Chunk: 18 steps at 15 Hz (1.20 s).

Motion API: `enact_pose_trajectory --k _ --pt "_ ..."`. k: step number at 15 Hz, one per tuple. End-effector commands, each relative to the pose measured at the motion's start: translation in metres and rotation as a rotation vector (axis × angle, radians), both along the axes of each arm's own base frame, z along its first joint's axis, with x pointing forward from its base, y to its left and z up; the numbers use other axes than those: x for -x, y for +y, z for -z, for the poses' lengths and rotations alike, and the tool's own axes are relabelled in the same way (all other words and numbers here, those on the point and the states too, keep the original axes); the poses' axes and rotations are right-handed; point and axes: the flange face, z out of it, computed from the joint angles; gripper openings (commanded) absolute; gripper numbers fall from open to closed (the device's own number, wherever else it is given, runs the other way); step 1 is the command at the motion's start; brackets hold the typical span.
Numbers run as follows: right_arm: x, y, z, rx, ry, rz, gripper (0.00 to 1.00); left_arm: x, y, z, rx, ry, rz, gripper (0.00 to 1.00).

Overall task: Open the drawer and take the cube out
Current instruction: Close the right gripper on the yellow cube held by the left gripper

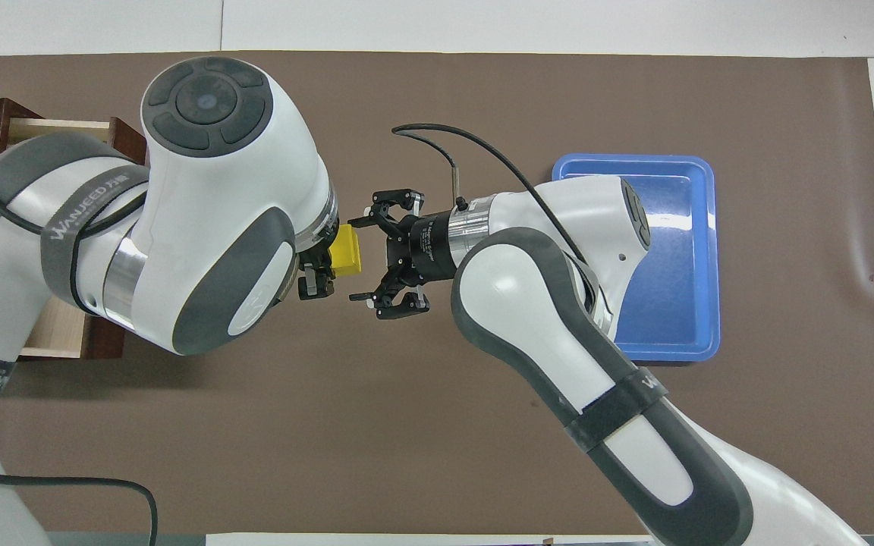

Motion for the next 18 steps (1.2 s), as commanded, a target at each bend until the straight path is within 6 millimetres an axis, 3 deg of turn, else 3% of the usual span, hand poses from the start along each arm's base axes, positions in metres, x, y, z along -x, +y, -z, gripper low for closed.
enact_pose_trajectory --k 1,3,9,10,11,13,14,18 --pt "-0.004 0.011 0.000 -0.004 0.018 0.018 1.00 -0.001 -0.004 -0.001 0.012 -0.004 -0.013 0.00" --pt "0.000 0.019 -0.002 -0.005 0.022 0.010 1.00 0.000 -0.004 0.000 0.011 -0.002 -0.013 0.00" --pt "-0.003 0.015 -0.004 0.006 0.016 0.010 0.97 -0.001 -0.004 -0.001 0.014 -0.002 -0.015 0.00" --pt "-0.002 0.017 -0.004 0.007 0.020 0.011 0.89 -0.001 -0.003 -0.002 0.014 -0.004 -0.015 0.00" --pt "-0.002 0.018 -0.004 0.008 0.028 0.018 0.74 -0.001 -0.003 -0.001 0.014 -0.004 -0.015 0.00" --pt "-0.001 0.020 -0.004 0.010 0.038 0.024 0.06 -0.001 -0.003 -0.002 0.014 -0.004 -0.013 0.00" --pt "0.000 0.020 -0.005 0.019 0.031 0.015 0.00 -0.001 -0.004 -0.003 0.015 -0.005 -0.013 0.00" --pt "-0.004 0.019 -0.011 0.038 -0.001 0.000 0.00 -0.001 -0.004 -0.002 0.014 -0.005 -0.015 0.00"
